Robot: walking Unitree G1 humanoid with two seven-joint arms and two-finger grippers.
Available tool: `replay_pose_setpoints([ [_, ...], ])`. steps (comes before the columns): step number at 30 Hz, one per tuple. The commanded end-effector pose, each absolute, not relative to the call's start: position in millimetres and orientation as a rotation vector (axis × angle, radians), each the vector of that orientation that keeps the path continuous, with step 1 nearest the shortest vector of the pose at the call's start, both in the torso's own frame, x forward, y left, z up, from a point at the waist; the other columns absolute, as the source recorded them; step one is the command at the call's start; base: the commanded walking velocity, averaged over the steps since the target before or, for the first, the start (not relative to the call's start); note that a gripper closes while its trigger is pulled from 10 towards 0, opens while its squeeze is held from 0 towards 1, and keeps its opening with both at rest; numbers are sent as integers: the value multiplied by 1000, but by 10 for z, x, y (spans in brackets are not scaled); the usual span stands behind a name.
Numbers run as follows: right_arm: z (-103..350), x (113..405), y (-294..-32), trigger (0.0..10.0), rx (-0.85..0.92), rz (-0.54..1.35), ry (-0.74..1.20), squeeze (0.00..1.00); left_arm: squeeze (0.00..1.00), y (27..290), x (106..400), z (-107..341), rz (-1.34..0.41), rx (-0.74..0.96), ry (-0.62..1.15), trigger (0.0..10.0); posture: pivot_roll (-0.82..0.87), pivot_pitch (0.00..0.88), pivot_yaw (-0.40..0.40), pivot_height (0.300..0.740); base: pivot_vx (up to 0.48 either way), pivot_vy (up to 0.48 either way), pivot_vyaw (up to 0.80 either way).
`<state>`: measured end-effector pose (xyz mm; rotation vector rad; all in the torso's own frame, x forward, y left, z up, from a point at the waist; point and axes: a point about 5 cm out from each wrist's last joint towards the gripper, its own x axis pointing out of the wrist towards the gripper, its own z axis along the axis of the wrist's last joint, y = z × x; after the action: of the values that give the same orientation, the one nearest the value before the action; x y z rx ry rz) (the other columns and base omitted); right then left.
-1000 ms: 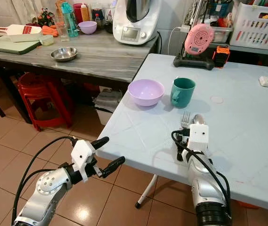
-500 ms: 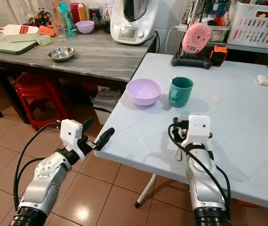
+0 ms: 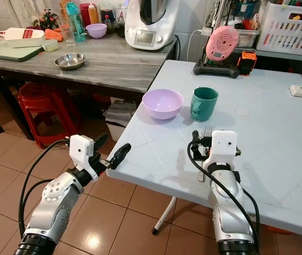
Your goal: Setting the table
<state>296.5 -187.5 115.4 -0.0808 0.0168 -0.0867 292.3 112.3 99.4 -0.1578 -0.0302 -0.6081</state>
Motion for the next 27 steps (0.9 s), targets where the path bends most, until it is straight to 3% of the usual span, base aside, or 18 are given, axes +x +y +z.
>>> replay_pose_setpoints([
  [1, 1252, 2972, -1857, 10000, -96, -75, -33, 1000, 0, 1148, 2939, 1039, -607, -150, -43, 10000, -47, 0, 37, 740, 289, 0, 0],
  [9, 1272, 2978, -1864, 10000, -109, -77, -40, 1000, 0, 1125, 2927, 1036, -617, -154, -40, 10000, -46, 0, 36, 740, 317, 0, 0],
  [11, 1263, 2974, -1860, 10000, -113, -74, -37, 839, 0, 1129, 2928, 1035, -615, -154, -38, 10000, -46, 0, 35, 740, 334, 0, 0],
  [12, 1260, 2973, -1859, 10000, -116, -74, -36, 635, 0, 1129, 2927, 1034, -616, -154, -37, 10000, -46, 0, 35, 740, 334, 0, 0],
  [13, 1256, 2970, -1856, 10000, -119, -72, -33, 533, 0, 1130, 2925, 1033, -616, -153, -37, 10000, -46, 0, 35, 740, 330, 0, 0],
  [14, 1256, 2970, -1856, 10000, -119, -72, -33, 533, 0, 1130, 2925, 1033, -616, -153, -37, 10000, -46, 0, 35, 740, 330, 0, 0],
  [15, 1255, 2966, -1846, 10000, -119, -69, -34, 251, 0, 1131, 2920, 1027, -617, -153, -35, 10000, -46, 0, 35, 740, 334, 0, 0],
  [17, 1254, 2964, -1842, 10000, -120, -68, -35, 251, 0, 1131, 2919, 1026, -618, -153, -34, 10000, -46, 0, 35, 740, 334, 0, 0],
  [18, 1255, 2966, -1834, 10000, -121, -62, -36, 145, 0, 1129, 2921, 1025, -619, -153, -33, 10000, -47, 0, 35, 740, 330, 0, 0],
  [20, 1256, 2969, -1826, 10000, -123, -55, -37, 94, 0, 1126, 2923, 1023, -620, -152, -32, 10000, -47, 0, 35, 740, 324, 0, 0],
  [27, 1262, 2969, -1821, 10000, -129, -50, -37, 24, 0, 1121, 2919, 1017, -623, -150, -29, 10000, -47, 0, 35, 740, 313, 0, 0],
])
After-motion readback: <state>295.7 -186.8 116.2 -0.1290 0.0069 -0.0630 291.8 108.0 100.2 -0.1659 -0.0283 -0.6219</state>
